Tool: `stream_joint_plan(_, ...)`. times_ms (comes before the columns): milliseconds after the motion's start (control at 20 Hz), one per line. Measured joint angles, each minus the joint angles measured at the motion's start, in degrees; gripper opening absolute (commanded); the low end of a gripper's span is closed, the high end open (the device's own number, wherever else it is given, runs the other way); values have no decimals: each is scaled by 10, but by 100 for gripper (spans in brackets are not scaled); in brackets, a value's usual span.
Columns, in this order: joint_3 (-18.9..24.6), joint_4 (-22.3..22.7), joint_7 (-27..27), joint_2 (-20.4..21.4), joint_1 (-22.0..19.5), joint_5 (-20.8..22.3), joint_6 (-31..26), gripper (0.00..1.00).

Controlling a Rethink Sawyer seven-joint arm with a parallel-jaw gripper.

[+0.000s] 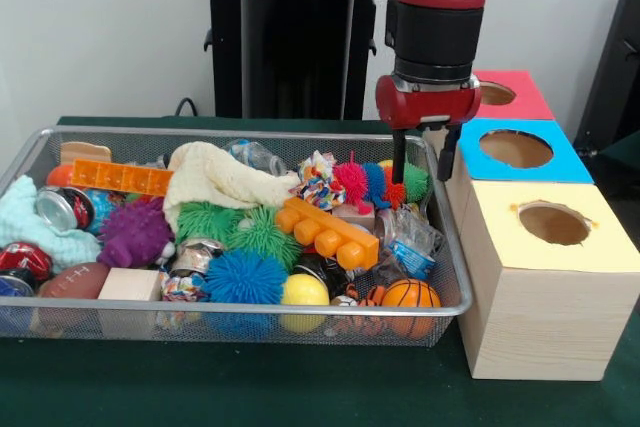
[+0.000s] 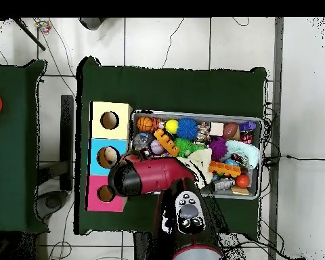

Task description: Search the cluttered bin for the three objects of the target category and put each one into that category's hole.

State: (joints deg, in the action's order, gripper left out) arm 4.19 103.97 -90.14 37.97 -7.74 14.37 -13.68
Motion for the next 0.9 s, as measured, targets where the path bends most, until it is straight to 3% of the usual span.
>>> stream_joint_plan(450,-2,55,0,-23,-6,0,68,100)
stream_joint_plan(900,-1,82,0,-10,-27,0,56,100)
